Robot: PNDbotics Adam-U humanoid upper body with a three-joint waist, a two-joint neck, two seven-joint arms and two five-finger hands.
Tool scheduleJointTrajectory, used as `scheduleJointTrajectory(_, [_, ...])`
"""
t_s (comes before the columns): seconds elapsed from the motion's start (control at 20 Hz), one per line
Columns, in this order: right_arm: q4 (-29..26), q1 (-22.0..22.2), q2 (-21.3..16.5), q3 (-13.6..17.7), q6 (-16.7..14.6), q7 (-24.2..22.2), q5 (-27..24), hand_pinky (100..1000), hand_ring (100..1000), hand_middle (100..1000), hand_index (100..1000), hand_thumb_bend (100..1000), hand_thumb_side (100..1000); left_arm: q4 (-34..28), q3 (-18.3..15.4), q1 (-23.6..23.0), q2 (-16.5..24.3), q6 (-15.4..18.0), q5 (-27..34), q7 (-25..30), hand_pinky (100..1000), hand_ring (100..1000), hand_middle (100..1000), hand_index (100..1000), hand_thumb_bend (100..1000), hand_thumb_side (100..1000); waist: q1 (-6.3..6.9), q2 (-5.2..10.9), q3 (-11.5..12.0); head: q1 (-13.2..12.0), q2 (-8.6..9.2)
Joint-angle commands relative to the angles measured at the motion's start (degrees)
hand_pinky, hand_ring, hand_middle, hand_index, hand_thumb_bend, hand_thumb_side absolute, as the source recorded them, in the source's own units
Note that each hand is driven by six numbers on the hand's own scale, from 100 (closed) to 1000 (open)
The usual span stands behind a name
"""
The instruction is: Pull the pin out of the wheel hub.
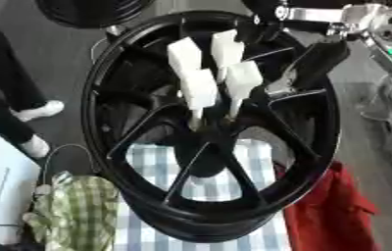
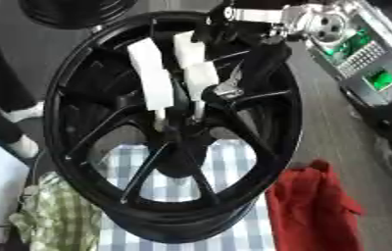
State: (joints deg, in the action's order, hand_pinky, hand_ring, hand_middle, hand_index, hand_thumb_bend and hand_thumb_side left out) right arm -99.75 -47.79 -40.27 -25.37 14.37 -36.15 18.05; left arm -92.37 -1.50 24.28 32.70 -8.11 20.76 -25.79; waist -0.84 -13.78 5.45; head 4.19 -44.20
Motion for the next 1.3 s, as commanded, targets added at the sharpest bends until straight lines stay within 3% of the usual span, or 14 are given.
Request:
scheduleJointTrajectory(0.05, [1.2, -0.9, -0.3, 0.2, -0.9, 0.5, 1.2, 840, 834, 819, 839, 552, 322, -0.6, -0.2, 0.6, 1.1, 0.0, -0.2, 0.1, 758, 871, 833, 828, 439, 765, 0.27, 0.62, 0.1, 0.3, 0.08])
scheduleJointTrajectory(0.35, [2.9, -1.0, 0.5, 0.0, -1.4, 1.2, 1.6, 828, 806, 798, 827, 550, 328, -0.5, -0.2, 0.6, 1.0, -0.1, -0.2, 0.1, 759, 872, 833, 828, 438, 768, 0.23, 0.26, 0.3, 0.4, 0.08])
scheduleJointTrajectory(0.9, [1.9, -0.4, 0.0, 0.2, -1.2, 3.6, 3.4, 758, 623, 665, 795, 564, 325, -0.4, -0.2, 0.8, 1.0, -0.1, -0.3, 0.2, 759, 873, 834, 827, 435, 771, 0.13, -0.03, 0.3, 0.3, 0.08])
scheduleJointTrajectory(1.3, [-0.3, -0.1, -0.7, 1.0, -1.6, 6.4, 4.3, 767, 635, 672, 787, 567, 327, -0.4, -0.2, 0.8, 1.0, -0.3, -0.4, 0.4, 760, 872, 835, 827, 433, 773, 0.15, -0.22, 0.2, 0.3, 0.08])
